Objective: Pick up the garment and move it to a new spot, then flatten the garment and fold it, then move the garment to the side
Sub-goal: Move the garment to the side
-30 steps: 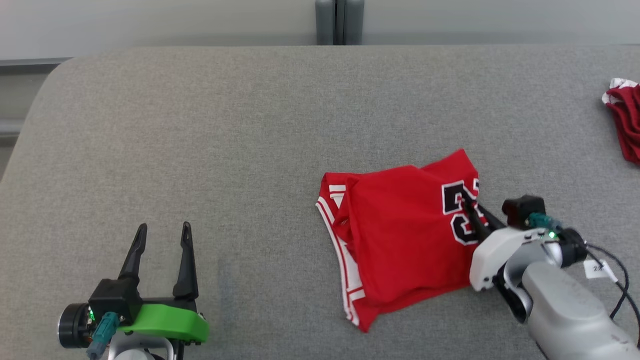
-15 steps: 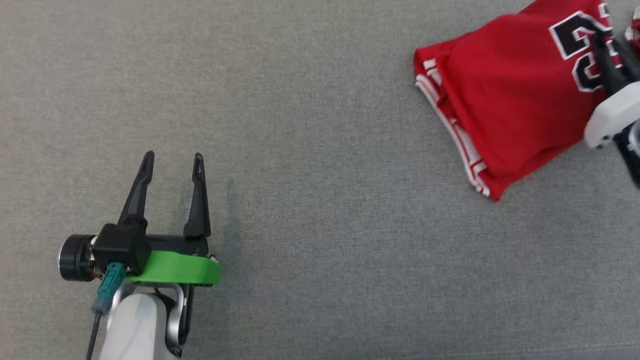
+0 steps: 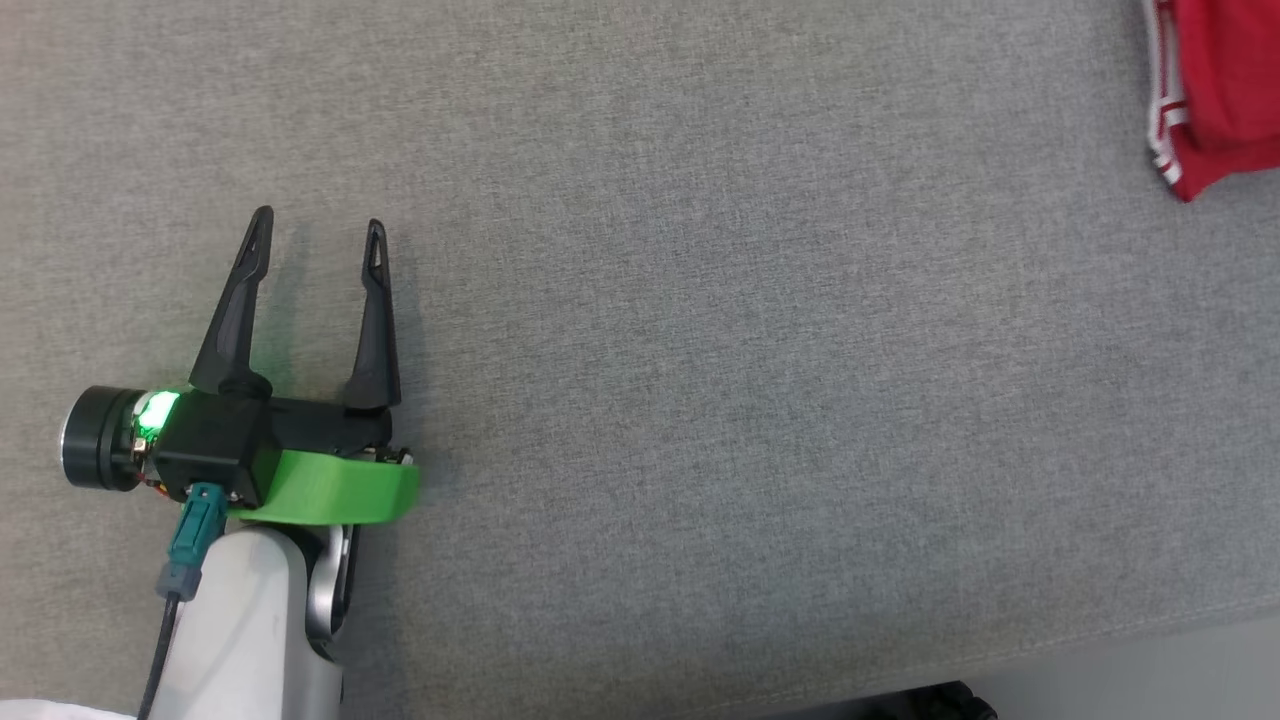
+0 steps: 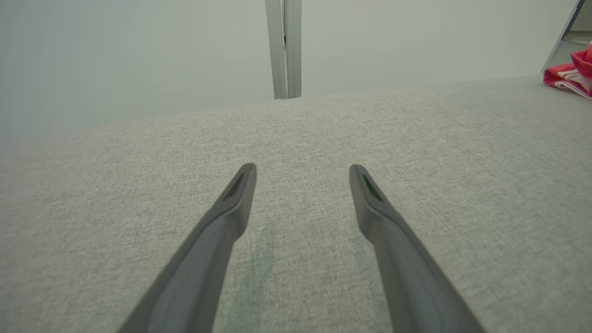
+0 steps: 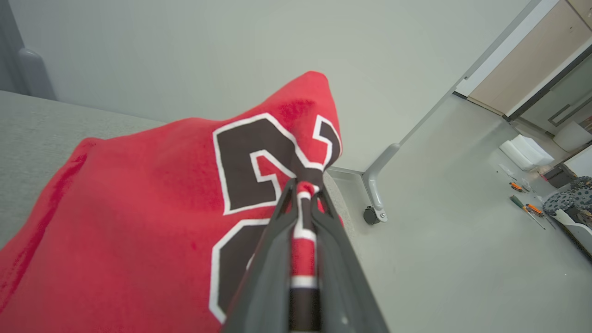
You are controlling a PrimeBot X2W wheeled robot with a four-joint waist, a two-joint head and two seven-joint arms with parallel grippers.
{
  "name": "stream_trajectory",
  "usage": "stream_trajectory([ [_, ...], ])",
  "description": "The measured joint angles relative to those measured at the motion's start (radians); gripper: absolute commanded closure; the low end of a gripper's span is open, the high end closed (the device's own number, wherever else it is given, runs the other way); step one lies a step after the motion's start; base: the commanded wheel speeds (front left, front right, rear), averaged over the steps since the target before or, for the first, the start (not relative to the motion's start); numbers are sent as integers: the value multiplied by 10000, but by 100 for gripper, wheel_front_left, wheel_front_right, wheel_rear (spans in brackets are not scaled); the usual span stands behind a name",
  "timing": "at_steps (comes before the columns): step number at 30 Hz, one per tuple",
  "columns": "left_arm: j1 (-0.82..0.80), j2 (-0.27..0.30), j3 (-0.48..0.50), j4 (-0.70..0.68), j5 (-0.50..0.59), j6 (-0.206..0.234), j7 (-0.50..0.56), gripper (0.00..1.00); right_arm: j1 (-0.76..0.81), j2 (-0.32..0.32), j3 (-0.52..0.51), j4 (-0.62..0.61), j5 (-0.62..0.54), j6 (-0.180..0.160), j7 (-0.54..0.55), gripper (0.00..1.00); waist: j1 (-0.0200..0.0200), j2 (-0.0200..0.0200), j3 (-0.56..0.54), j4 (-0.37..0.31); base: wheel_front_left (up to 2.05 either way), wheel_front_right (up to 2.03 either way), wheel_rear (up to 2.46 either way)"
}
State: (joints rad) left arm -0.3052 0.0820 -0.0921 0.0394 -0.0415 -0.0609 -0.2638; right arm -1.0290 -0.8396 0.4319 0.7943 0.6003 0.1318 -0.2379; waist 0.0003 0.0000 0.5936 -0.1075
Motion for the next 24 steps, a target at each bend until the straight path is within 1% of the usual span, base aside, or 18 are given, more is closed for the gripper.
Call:
stream_trajectory([
  [2, -37, 38, -105, -35, 59, -31, 0, 0, -202, -372, 8, 150, 21, 0, 0, 100, -1, 0, 196, -134, 0, 0, 0],
  [4, -45, 75, -171, -92, 84, -96, -2, 0, -386, -564, 69, 290, 73, 0, 46, 100, -1, 0, 350, -209, 0, 0, 0],
  [10, -96, 180, -316, -458, 221, -109, -4, 0, -1034, -872, 458, 1147, 249, 0, 253, 100, -1, 0, 603, -148, 0, 0, 0],
  [13, -95, 226, -320, -562, 236, -107, -4, 0, -1273, -838, 667, 1478, 301, 0, 240, 100, -2, 0, 667, -113, 0, 0, 0],
  [14, -95, 253, -318, -585, 244, -104, -4, 0, -1336, -771, 742, 1605, 301, 0, 234, 93, -2, 0, 683, -119, 0, 0, 0],
  [15, -95, 267, -316, -602, 245, -94, -4, 0, -1399, -721, 786, 1778, 305, 0, 209, 58, -2, 0, 698, -127, 0, 0, 0],
  [16, -95, 272, -316, -610, 247, -94, -4, 0, -1451, -706, 830, 1952, 305, 0, 211, 42, -2, 0, 709, -133, 0, 0, 0],
  [17, -95, 280, -316, -608, 247, -92, -4, 0, -1479, -706, 949, 2130, 255, 0, 219, 0, -2, 0, 710, -142, 0, 0, 0],
  [21, -106, 284, -337, -533, 247, -75, -2, 0, -1646, -502, 1062, 2474, 130, 0, -50, 0, -2, 0, 570, -142, 0, 0, 0],
  [24, -100, 280, -293, -408, 198, -27, -2, 0, -1716, -426, 1227, 2479, -247, 0, -190, 0, -2, 0, 342, -139, 0, 0, 0],
])
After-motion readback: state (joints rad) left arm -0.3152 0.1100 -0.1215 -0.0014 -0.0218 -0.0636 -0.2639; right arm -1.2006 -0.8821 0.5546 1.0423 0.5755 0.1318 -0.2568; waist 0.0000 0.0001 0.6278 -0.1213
